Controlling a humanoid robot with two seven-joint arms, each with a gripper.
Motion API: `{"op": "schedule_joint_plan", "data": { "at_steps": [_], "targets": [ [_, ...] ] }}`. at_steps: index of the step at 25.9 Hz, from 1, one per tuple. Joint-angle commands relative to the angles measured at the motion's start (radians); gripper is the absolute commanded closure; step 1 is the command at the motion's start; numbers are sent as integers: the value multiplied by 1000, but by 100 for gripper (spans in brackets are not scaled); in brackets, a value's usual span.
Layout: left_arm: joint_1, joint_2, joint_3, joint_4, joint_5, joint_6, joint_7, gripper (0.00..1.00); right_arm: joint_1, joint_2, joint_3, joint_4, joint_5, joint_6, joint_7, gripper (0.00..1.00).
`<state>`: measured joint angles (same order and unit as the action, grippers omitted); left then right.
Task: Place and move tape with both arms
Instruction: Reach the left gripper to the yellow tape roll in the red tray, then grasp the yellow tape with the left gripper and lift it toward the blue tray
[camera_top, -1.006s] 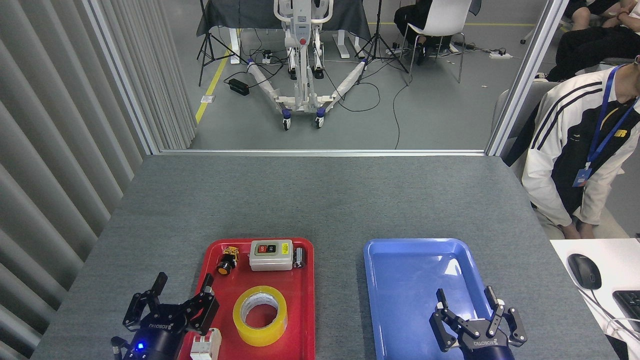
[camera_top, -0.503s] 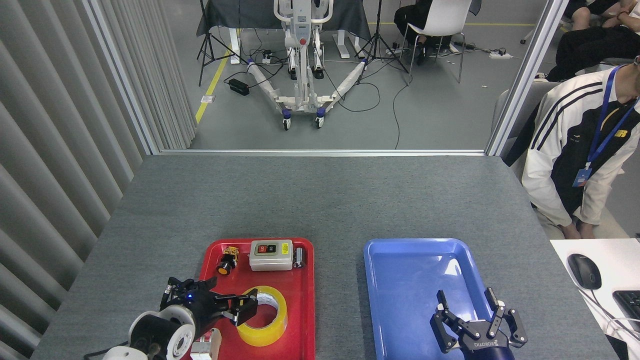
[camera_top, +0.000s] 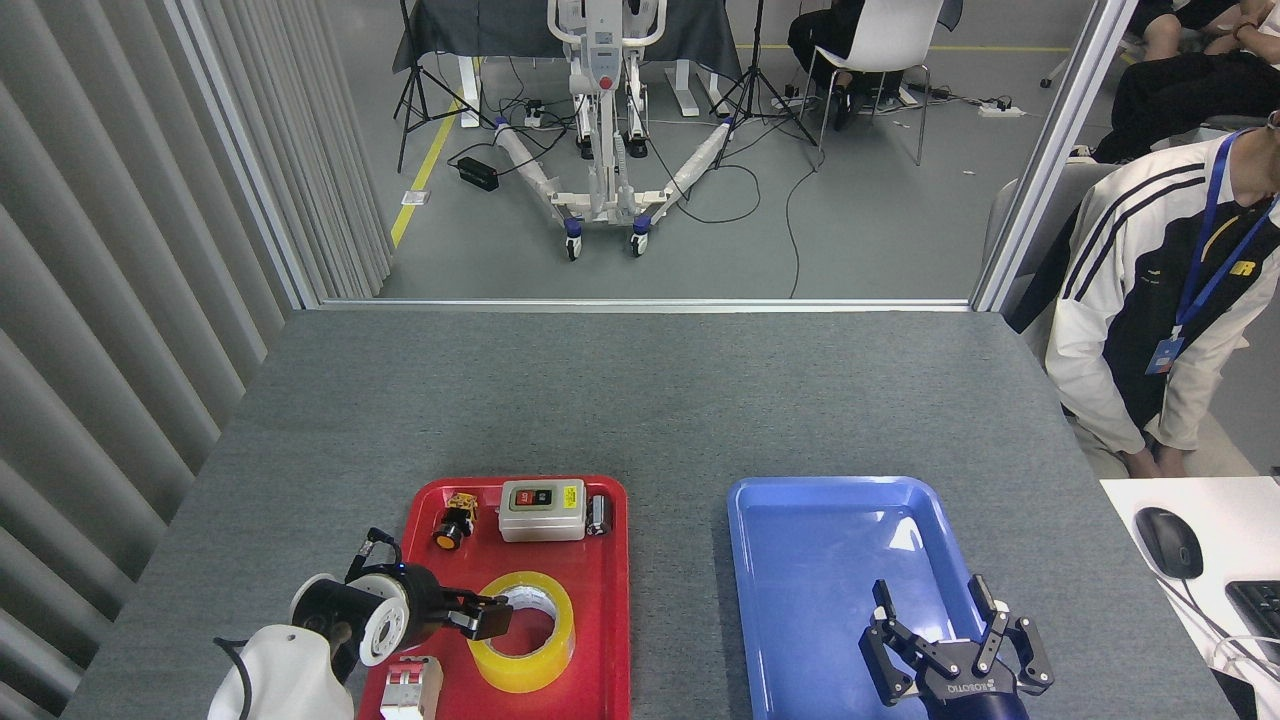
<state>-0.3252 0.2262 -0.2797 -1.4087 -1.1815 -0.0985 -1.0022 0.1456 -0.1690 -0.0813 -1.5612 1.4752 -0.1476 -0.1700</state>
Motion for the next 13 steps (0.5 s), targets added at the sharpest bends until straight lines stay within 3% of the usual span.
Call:
{"op": "schedule_joint_plan", "data": {
  "at_steps": [1, 8, 13],
  "targets": [
    [-11, -4, -6, 14, -1, -4, -15, 3, 0, 0, 0, 0, -1, 0, 1, 0],
    [-26, -8, -45, 47, -1, -6, -13, 13, 0, 0, 0, 0, 0, 0, 1, 0],
    [-35, -14, -52, 100, -1, -6, -16, 43, 0, 0, 0, 0, 0, 0, 1, 0]
  ]
}}
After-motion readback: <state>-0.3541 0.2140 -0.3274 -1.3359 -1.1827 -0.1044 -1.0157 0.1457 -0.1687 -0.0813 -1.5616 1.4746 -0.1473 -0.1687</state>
